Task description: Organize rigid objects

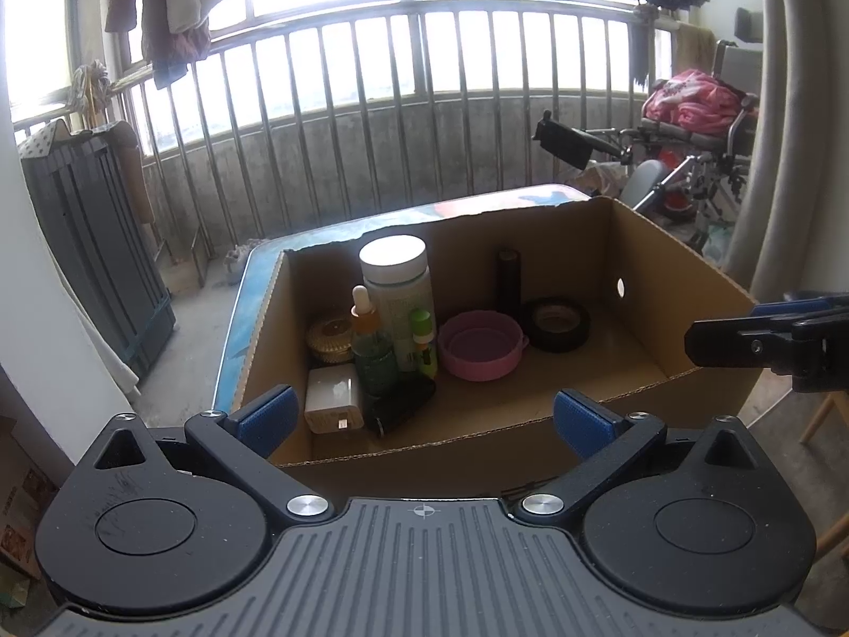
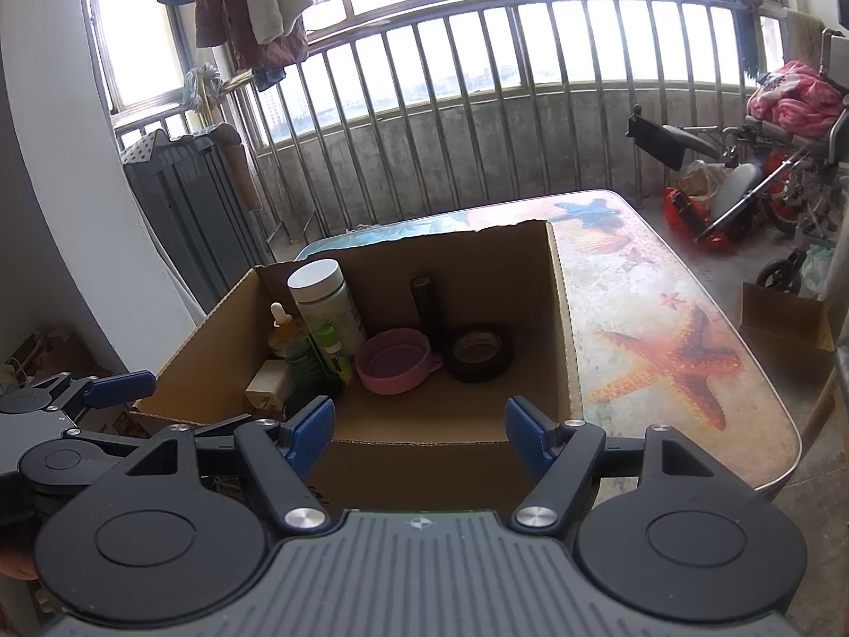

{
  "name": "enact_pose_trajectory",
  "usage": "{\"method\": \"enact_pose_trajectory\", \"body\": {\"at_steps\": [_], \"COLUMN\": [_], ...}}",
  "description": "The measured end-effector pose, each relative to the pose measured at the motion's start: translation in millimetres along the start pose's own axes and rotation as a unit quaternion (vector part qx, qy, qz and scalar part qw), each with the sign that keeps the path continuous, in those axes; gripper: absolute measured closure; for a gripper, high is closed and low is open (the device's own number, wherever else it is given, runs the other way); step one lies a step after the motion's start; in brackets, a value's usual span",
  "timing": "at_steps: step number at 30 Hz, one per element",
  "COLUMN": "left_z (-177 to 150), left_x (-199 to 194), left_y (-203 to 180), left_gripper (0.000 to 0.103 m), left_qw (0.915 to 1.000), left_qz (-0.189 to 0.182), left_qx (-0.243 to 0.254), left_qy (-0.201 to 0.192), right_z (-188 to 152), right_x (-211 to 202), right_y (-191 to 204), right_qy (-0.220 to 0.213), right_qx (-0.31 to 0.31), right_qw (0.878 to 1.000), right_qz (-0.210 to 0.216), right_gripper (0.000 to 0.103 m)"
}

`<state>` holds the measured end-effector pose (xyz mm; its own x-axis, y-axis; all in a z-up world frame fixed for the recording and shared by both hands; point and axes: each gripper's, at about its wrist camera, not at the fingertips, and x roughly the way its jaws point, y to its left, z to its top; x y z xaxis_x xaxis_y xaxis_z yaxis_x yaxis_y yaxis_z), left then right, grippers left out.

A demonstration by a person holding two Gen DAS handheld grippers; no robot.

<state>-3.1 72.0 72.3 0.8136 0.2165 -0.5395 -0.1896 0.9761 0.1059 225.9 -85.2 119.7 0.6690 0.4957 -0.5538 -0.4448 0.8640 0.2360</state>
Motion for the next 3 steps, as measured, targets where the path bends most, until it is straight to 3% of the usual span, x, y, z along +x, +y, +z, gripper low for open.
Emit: {"method": "enact_pose_trajectory", "body": {"at_steps": [3], "left_z": [-0.4], "left_x": [-2.3], "left_y": [-0.1], "left_gripper": [0.0], "left_qw": [1.0], "left_qz": [-0.002], "left_qx": [0.005], "left_qy": [-0.005], "right_z": [0.3], "right_x": [0.6], "right_y": [0.4], "right_qy": [0.0], "right_qx": [-0.001], "right_qw": [1.0], "right_qz": [0.002], "right_gripper": [0.029]}}
